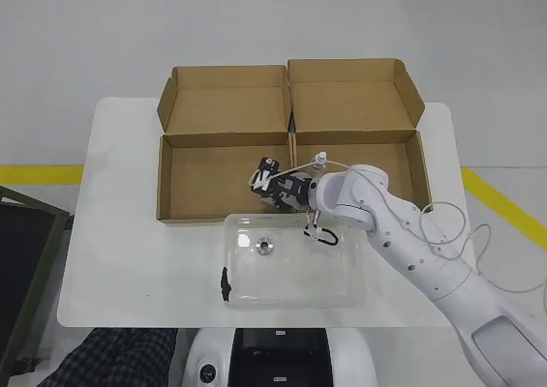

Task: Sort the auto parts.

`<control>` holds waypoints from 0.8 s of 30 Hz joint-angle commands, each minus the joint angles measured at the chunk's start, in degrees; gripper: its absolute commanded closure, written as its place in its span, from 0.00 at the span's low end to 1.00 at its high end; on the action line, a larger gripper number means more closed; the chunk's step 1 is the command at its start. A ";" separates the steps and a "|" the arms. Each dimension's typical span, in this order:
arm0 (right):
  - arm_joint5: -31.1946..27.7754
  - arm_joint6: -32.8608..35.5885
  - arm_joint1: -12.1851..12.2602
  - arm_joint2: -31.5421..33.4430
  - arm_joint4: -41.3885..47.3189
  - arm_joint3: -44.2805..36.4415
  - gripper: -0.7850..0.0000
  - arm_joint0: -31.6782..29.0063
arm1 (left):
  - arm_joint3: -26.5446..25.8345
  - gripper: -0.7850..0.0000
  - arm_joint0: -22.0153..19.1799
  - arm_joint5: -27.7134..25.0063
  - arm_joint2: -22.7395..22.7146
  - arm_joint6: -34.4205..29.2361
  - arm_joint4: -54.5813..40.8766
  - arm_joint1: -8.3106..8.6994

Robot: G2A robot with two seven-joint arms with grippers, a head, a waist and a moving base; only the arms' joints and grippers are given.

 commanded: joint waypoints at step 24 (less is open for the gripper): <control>-1.14 3.17 -1.99 -0.10 -0.09 2.00 0.36 1.65 | 0.00 0.00 0.00 0.00 0.00 0.00 0.00 0.00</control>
